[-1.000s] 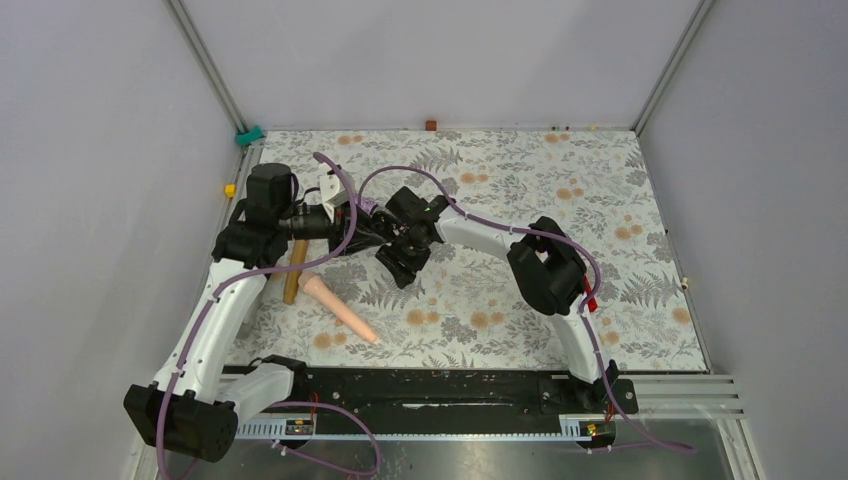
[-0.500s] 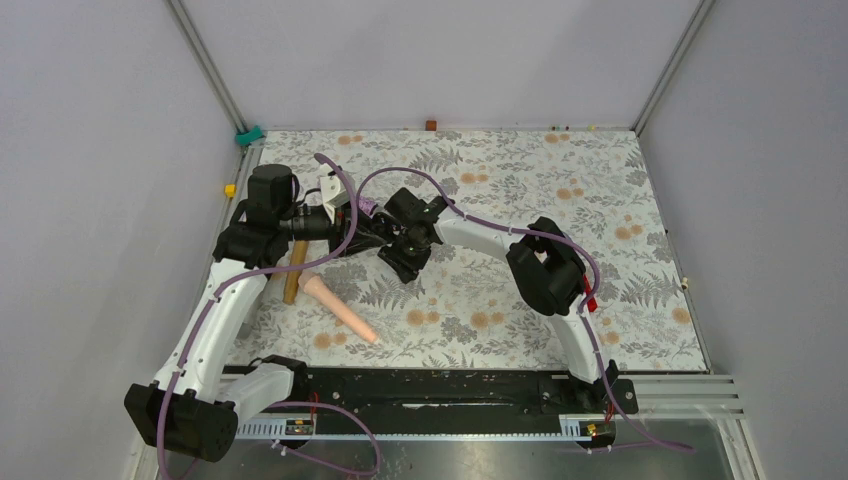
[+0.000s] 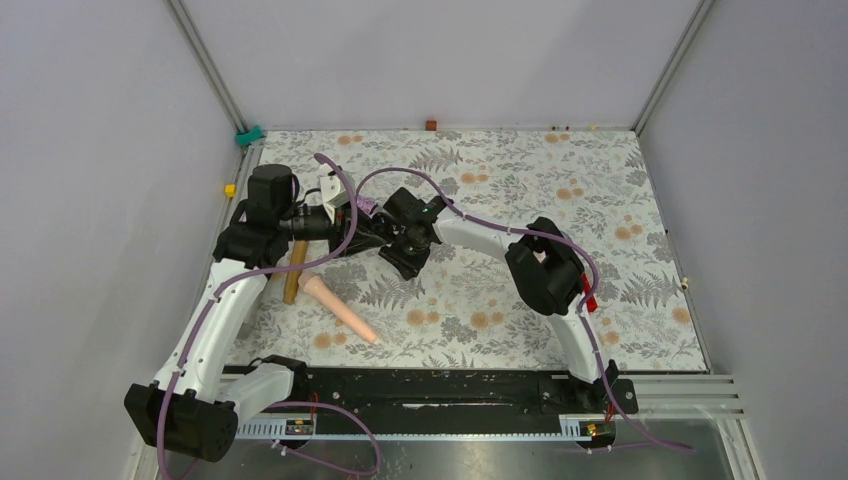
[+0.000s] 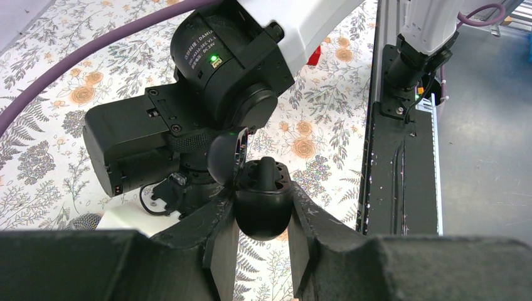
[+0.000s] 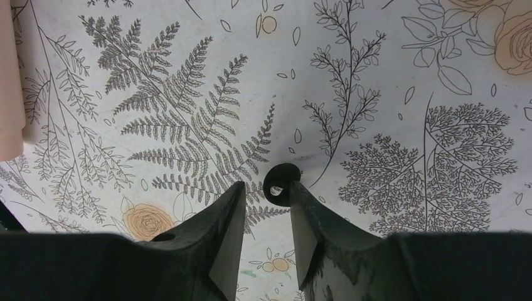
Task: Insert the wireless bluetooth earbuds into the charging case
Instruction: Pick up the earbud from the center of the board.
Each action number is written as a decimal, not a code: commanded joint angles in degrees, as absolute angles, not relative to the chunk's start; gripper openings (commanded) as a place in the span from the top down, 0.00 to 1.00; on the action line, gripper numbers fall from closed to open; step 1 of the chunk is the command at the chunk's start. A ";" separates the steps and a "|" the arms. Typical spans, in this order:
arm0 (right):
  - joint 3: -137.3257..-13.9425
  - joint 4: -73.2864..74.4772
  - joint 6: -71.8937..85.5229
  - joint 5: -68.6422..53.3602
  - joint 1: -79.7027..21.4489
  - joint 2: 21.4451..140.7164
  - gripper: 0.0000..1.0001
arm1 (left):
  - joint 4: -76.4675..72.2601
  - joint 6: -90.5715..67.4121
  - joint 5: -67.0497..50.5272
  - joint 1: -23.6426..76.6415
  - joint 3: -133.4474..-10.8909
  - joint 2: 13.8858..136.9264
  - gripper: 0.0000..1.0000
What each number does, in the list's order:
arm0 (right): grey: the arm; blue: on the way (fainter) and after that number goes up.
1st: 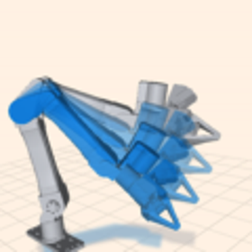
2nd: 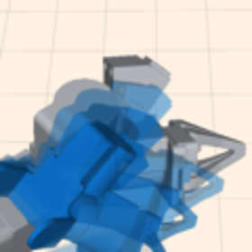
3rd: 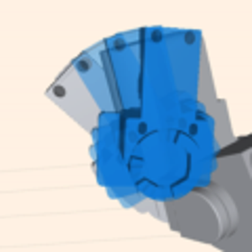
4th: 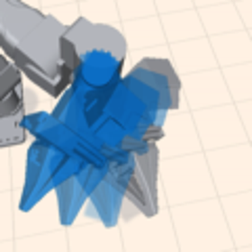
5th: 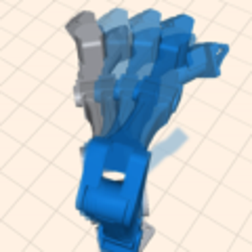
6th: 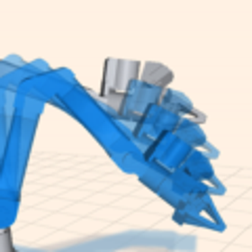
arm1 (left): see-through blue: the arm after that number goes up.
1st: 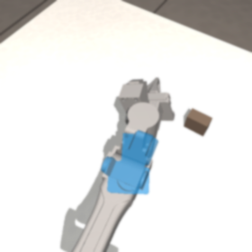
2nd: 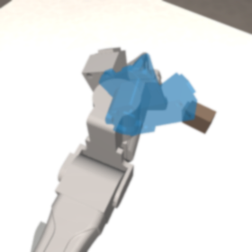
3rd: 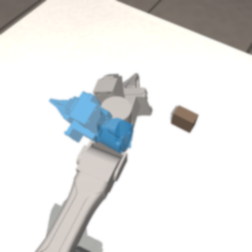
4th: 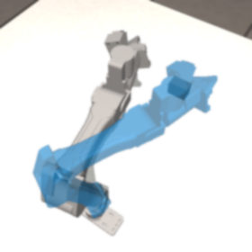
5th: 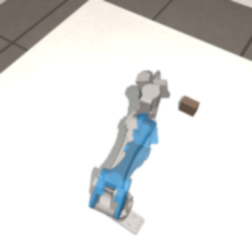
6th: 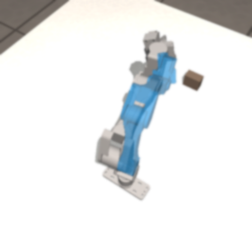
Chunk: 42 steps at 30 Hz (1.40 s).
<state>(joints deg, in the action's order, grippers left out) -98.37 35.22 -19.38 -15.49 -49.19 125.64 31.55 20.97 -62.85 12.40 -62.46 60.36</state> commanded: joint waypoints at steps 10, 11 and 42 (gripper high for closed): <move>-99.68 34.89 -21.85 -12.20 -50.44 127.79 0.64 | 29.09 20.93 -65.24 12.13 -62.73 59.77 0.91; -99.67 34.90 -21.88 -12.08 -50.45 127.79 0.65 | 29.16 20.88 -65.29 12.13 -62.81 59.77 0.91; -97.28 38.04 -21.06 -13.24 -47.24 115.86 0.98 | 28.40 20.17 -66.24 12.13 -62.55 60.23 0.89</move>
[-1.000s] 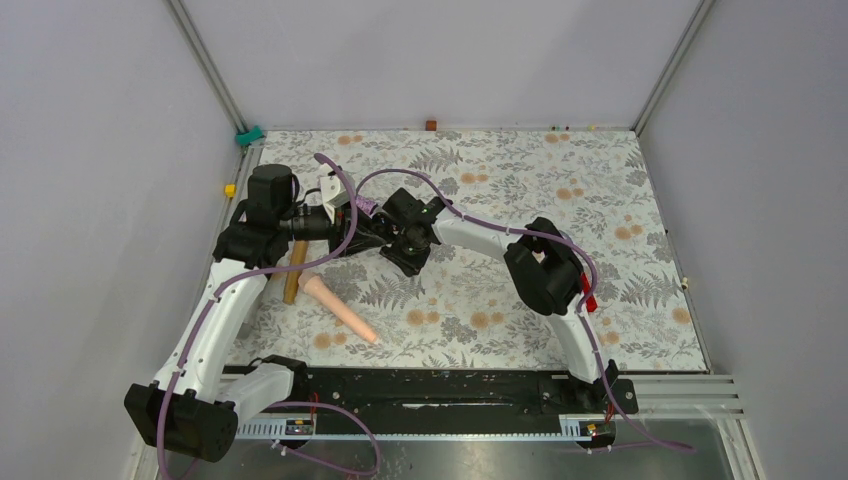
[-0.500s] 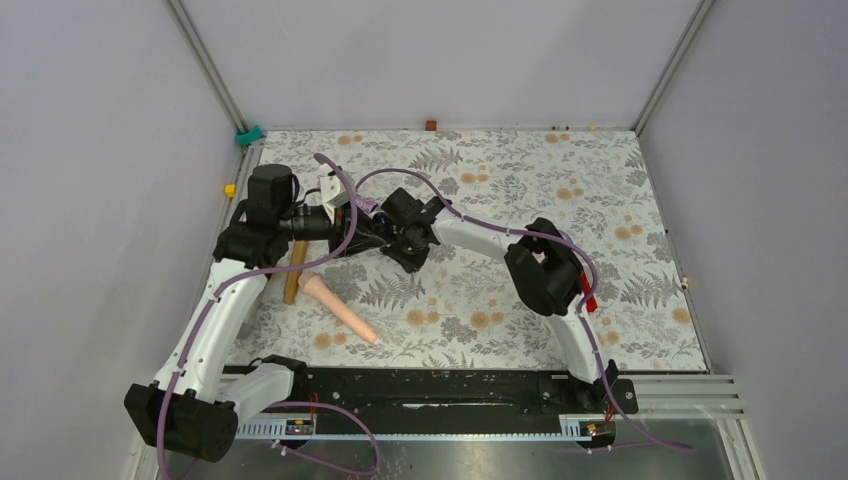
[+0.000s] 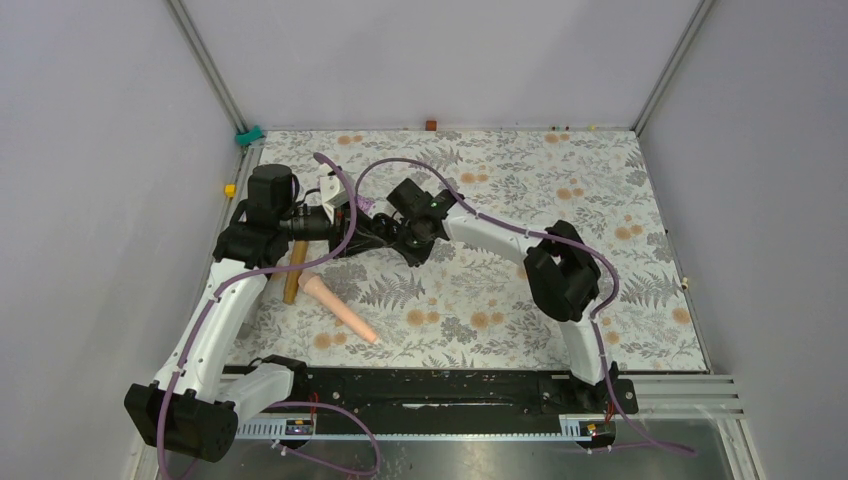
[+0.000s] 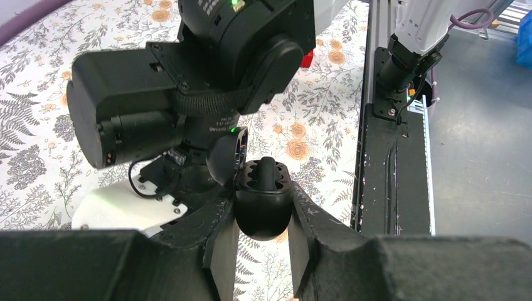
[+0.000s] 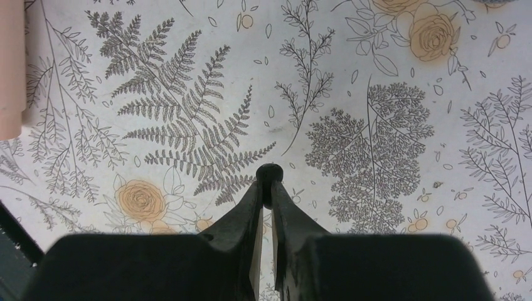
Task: Insert the wireless bluetooth earbuds into the charging case
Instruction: Pick up the earbud from the center of the board.
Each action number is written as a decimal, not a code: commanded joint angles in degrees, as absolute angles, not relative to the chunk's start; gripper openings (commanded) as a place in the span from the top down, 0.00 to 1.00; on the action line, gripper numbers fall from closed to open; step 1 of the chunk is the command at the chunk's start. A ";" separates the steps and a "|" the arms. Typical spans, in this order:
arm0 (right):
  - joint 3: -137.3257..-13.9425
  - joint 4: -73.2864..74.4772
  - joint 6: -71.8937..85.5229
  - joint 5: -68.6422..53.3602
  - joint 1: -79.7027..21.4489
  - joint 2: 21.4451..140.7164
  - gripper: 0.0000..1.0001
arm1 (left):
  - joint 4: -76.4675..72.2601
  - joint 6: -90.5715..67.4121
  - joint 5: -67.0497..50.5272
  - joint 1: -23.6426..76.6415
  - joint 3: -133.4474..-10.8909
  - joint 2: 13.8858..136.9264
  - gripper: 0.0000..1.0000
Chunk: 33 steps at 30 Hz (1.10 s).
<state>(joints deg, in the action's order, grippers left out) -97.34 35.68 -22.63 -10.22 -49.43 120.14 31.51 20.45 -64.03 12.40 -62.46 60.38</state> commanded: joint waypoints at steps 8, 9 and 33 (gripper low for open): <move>-95.21 39.73 -15.07 -23.54 -38.44 109.58 0.99 | 25.95 18.12 -66.82 12.13 -61.88 60.79 0.89; -94.68 39.75 -14.77 -24.23 -37.70 108.53 0.99 | 25.59 17.65 -66.95 12.12 -61.83 60.96 0.89; -90.21 38.22 -10.31 -29.95 -33.13 79.56 0.99 | 19.22 9.41 -64.04 12.41 -62.17 63.77 0.91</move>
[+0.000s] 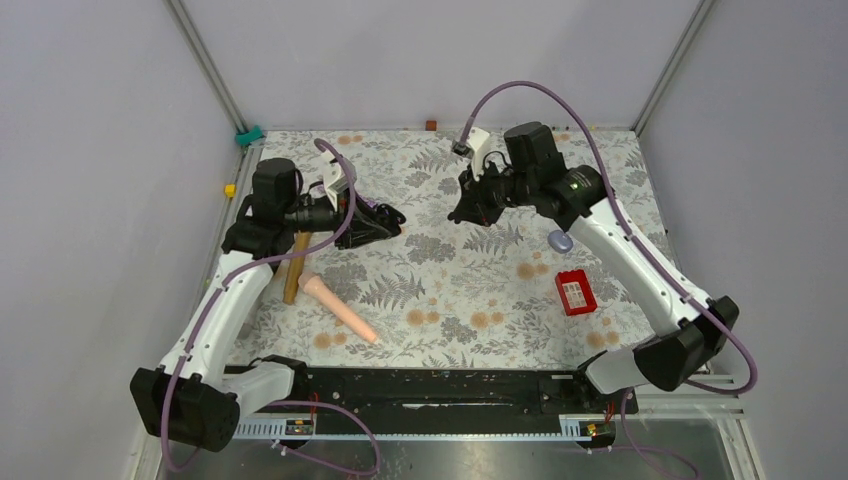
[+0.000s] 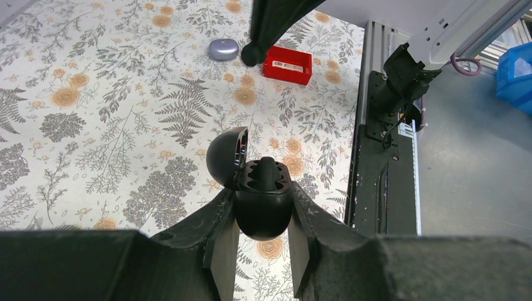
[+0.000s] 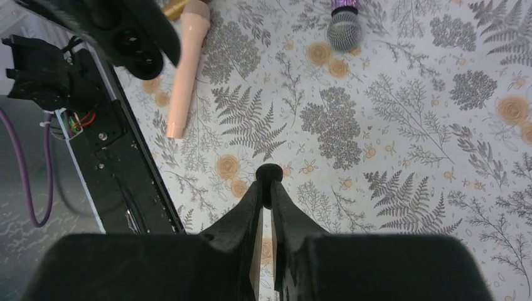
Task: Insert the wireless bluetooth earbuds into the charging case
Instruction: Place the earbud in the charging case.
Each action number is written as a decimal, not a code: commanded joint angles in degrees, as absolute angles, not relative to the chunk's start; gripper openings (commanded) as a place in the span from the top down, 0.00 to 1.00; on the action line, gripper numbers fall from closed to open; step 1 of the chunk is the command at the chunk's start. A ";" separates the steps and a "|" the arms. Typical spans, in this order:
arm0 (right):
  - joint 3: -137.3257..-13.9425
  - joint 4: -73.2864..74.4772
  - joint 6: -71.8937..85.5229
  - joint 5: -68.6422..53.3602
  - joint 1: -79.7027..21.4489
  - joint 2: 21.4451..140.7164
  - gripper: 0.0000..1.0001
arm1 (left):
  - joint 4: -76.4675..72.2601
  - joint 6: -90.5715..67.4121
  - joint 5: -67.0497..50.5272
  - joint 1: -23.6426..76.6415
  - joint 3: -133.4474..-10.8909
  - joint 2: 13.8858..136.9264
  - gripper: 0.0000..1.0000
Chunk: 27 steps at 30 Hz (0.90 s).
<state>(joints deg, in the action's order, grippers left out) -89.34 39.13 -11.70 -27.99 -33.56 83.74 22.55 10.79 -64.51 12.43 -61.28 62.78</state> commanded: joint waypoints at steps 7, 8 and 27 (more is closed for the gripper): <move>-90.13 36.16 -9.89 -29.66 -33.13 75.25 0.99 | 19.24 9.85 -61.27 14.81 -64.36 66.60 0.92; -90.21 36.06 -9.70 -29.90 -33.13 74.77 0.99 | 19.25 9.71 -60.57 15.46 -64.92 67.28 0.93; -87.70 33.95 -6.14 -37.04 -32.90 68.47 0.99 | 15.45 3.82 -62.47 21.89 -68.39 74.25 0.95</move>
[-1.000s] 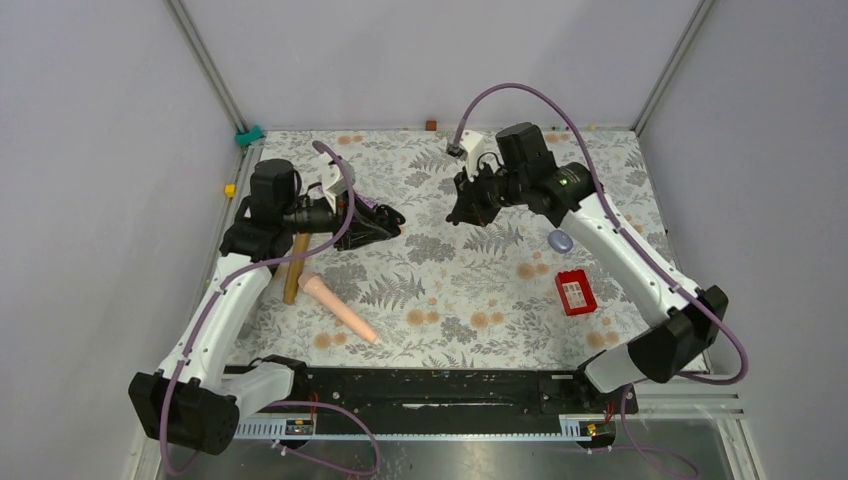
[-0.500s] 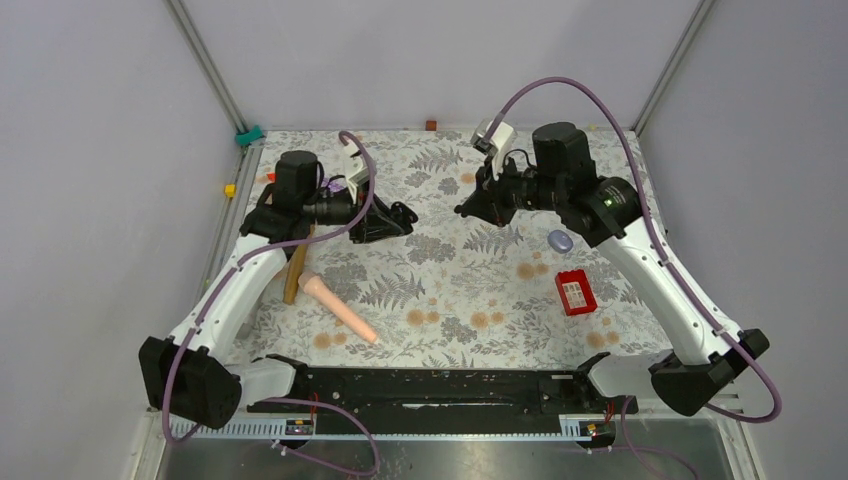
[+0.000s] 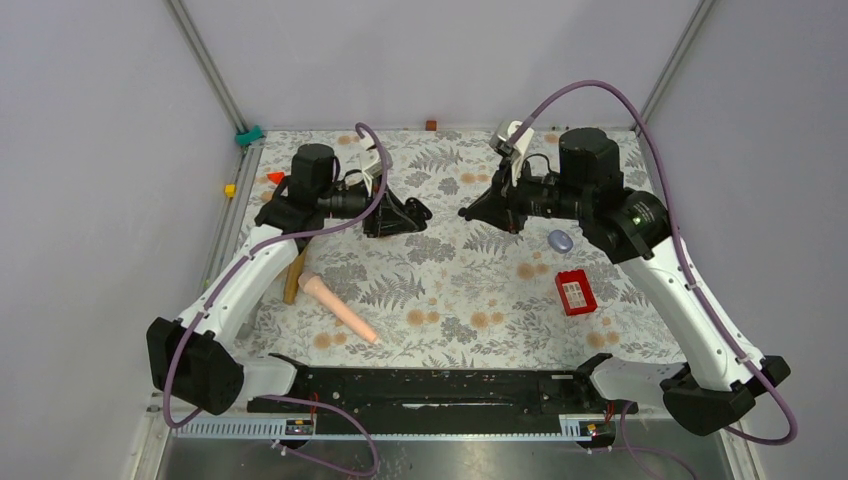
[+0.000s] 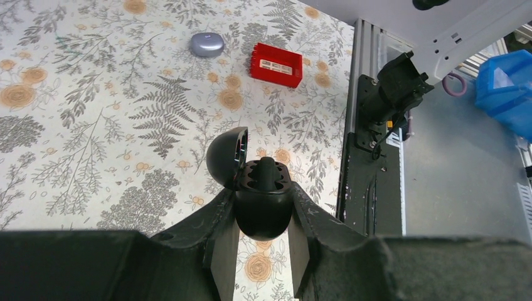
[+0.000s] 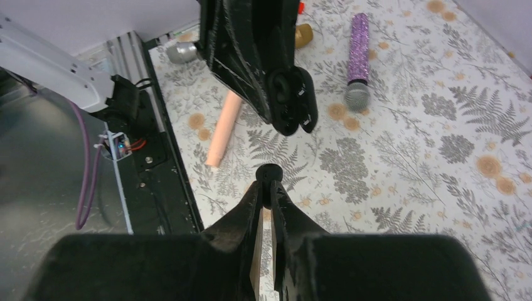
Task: Insert the wireless bluetooth earbuds into the charging case
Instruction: Place the earbud in the charging case.
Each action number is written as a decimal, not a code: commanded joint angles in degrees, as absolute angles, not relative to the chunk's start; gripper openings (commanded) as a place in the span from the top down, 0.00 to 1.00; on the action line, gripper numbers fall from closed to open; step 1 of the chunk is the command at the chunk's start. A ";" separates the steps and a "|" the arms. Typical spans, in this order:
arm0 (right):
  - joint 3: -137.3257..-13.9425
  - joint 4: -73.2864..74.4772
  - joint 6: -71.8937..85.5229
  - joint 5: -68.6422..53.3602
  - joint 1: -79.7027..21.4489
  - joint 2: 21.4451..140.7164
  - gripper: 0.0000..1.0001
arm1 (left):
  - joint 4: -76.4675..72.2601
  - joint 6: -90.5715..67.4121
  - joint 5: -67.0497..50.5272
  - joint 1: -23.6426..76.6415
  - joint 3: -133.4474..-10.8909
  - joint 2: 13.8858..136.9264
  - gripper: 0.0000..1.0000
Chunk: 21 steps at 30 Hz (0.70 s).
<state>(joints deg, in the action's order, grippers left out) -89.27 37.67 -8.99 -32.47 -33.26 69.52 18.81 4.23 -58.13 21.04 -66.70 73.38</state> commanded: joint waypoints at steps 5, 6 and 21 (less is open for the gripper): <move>-85.34 31.52 -4.12 -42.31 -32.57 69.08 0.99 | 16.15 7.26 -68.47 23.00 -66.88 73.64 0.95; -85.20 31.33 -4.04 -43.12 -32.48 69.04 0.98 | 16.29 7.62 -69.12 23.07 -66.61 73.57 0.95; -77.92 18.27 6.54 -59.62 -30.85 68.87 0.97 | 23.02 16.43 -75.71 22.98 -65.75 72.08 0.98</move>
